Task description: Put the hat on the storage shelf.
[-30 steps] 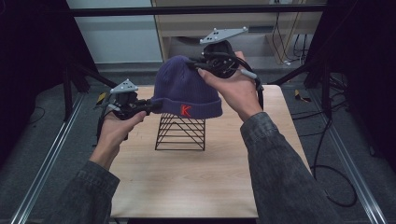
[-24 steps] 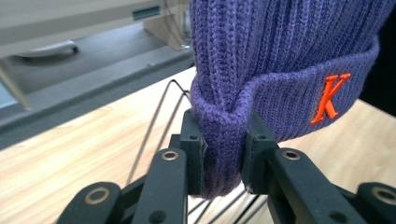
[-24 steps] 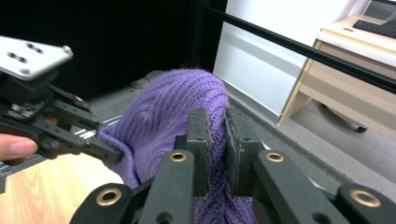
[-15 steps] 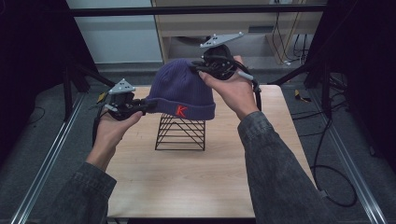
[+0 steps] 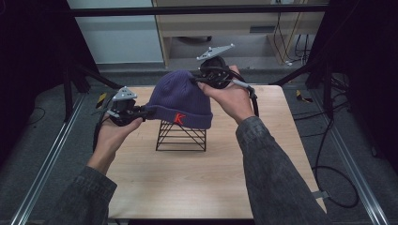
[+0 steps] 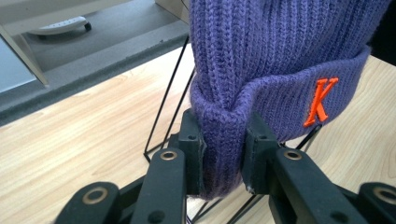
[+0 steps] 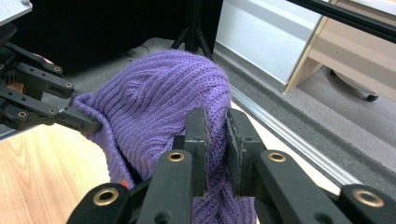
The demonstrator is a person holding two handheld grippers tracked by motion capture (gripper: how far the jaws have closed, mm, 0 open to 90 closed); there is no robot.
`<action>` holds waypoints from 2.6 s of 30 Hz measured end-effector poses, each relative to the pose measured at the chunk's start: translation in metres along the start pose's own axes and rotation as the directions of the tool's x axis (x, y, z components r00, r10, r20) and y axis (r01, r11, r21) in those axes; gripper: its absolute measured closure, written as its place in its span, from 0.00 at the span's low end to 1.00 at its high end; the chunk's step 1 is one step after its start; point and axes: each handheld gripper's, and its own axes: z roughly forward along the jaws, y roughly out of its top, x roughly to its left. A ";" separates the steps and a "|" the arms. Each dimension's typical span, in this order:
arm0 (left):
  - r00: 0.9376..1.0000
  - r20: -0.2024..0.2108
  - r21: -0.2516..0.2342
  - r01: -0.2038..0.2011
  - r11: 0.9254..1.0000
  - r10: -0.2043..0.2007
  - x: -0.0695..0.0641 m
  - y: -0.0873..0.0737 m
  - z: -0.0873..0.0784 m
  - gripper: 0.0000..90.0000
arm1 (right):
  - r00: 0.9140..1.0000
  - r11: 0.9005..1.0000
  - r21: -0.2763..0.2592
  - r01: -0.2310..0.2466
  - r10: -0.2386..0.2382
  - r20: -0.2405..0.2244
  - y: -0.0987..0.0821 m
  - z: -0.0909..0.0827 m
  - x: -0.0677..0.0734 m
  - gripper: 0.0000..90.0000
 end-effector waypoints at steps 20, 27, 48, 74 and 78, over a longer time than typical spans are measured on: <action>1.000 0.005 0.017 -0.019 1.000 0.019 -0.001 -0.011 0.003 0.80 | 0.999 0.999 0.013 0.029 -0.028 -0.017 -0.003 0.000 0.009 0.88; 1.000 0.009 0.030 -0.015 0.999 0.015 0.000 -0.016 0.005 0.80 | 0.999 0.999 0.027 0.034 -0.033 -0.028 -0.006 0.000 0.011 0.88; 1.000 0.023 0.047 -0.001 0.999 0.000 -0.001 -0.034 0.012 0.79 | 0.998 0.998 0.056 0.031 -0.028 -0.052 -0.017 0.002 0.017 0.88; 1.000 0.013 0.121 0.004 0.993 -0.006 0.002 -0.071 0.035 0.76 | 0.994 0.988 0.146 0.047 -0.032 -0.105 -0.052 0.027 0.034 0.88; 1.000 0.023 0.131 -0.001 0.991 -0.002 0.003 -0.076 0.037 0.75 | 0.993 0.987 0.154 0.055 -0.038 -0.112 -0.054 0.031 0.039 0.88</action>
